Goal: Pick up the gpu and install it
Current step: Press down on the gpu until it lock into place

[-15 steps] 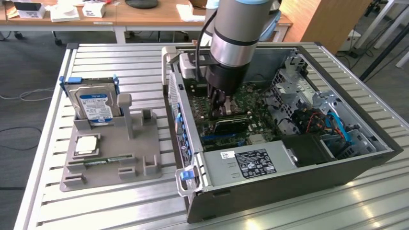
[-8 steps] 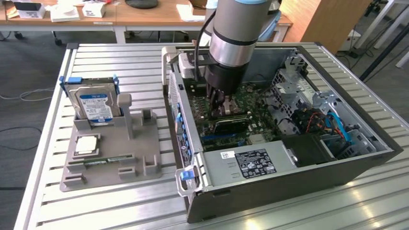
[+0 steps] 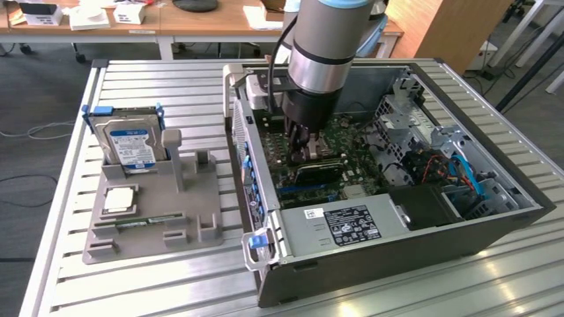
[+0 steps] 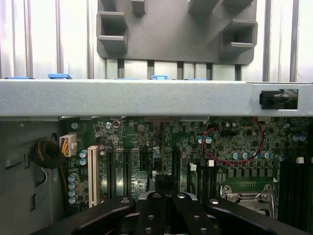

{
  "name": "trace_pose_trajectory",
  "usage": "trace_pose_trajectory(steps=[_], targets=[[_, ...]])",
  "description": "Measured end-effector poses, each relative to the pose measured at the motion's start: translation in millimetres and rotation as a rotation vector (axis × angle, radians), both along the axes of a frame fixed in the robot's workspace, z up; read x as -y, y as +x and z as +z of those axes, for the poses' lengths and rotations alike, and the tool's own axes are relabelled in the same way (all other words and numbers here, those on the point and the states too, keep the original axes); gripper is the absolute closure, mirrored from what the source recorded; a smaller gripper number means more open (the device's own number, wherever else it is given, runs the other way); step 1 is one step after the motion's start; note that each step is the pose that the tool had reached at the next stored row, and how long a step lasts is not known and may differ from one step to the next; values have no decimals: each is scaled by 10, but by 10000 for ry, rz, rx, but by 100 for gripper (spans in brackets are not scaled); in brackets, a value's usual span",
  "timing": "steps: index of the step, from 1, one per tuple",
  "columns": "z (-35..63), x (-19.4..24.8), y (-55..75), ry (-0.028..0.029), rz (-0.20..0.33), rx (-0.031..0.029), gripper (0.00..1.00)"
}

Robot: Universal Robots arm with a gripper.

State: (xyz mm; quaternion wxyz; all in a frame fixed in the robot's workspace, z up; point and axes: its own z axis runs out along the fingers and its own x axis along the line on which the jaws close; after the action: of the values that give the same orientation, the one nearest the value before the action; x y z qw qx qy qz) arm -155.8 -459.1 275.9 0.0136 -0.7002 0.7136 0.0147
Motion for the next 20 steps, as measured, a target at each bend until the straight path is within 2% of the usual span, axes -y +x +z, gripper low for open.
trace_pose_trajectory(steps=[20], targets=[[-37,0,0,4,0,3,89]])
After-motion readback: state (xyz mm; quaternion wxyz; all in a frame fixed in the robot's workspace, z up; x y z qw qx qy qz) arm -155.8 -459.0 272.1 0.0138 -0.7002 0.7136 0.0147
